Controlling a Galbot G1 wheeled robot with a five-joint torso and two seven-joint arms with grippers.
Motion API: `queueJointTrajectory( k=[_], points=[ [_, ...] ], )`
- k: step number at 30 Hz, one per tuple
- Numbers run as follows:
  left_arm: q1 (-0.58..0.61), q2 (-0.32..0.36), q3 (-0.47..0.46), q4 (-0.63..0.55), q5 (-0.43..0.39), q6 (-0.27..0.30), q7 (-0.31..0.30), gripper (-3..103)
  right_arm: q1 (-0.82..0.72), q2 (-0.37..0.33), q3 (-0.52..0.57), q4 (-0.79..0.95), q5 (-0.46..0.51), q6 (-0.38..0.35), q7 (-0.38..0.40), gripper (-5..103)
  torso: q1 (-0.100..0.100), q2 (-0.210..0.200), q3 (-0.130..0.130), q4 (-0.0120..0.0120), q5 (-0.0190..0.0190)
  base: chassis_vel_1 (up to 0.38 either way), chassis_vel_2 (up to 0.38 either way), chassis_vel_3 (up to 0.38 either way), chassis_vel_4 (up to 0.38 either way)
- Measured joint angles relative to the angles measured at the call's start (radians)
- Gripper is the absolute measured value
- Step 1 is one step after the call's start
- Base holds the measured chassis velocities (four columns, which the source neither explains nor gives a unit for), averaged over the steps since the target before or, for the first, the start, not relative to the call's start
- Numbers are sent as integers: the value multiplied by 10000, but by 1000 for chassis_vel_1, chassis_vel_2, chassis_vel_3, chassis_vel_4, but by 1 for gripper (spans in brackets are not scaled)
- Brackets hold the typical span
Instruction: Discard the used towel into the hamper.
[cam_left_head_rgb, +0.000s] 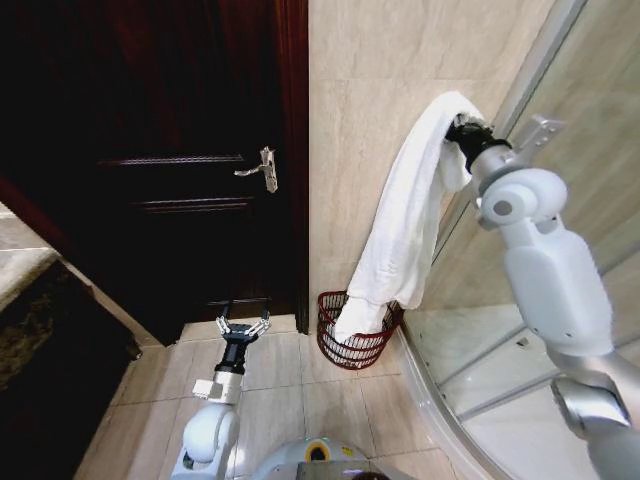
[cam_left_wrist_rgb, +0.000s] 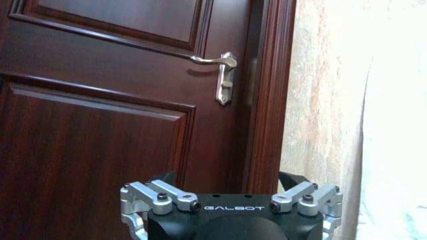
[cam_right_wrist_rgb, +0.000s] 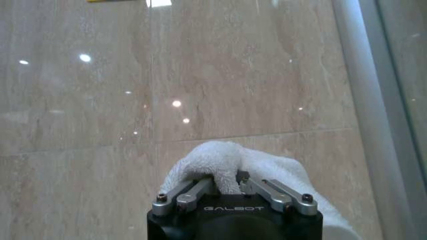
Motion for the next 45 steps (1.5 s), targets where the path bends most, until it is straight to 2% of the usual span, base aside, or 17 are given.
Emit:
queueJointTrajectory(
  k=[5,10,20,28,40,45],
  points=[
    [-64,2,-11,31,-21,-4,-4,100,314,198,-192,-443,-227,14,-93,11,-2,1,-2,-2,-2,0,0,0,0],
    [-55,-16,-28,93,-33,-48,-11,100,2,357,-156,-574,-678,129,-297,11,-3,2,-5,-3,-3,0,0,0,0],
    [-162,22,-23,173,-86,-71,-47,100,-1890,814,-92,-121,-990,257,-813,11,-1,2,0,-1,2,0,0,0,0],
    [-101,44,-70,127,-128,-143,-52,100,-3050,1095,-13,221,-1127,290,-820,11,3,-1,3,8,0,0,0,0,0],
    [63,7,-146,-22,-159,-244,-53,100,-4677,1906,137,210,-1135,305,-741,11,2,-2,1,0,-1,0,0,0,0],
    [112,27,-195,-30,-201,-290,-50,100,-5245,2291,143,-326,-1383,340,-665,11,1,-1,0,0,-1,0,0,0,0]
  ],
)
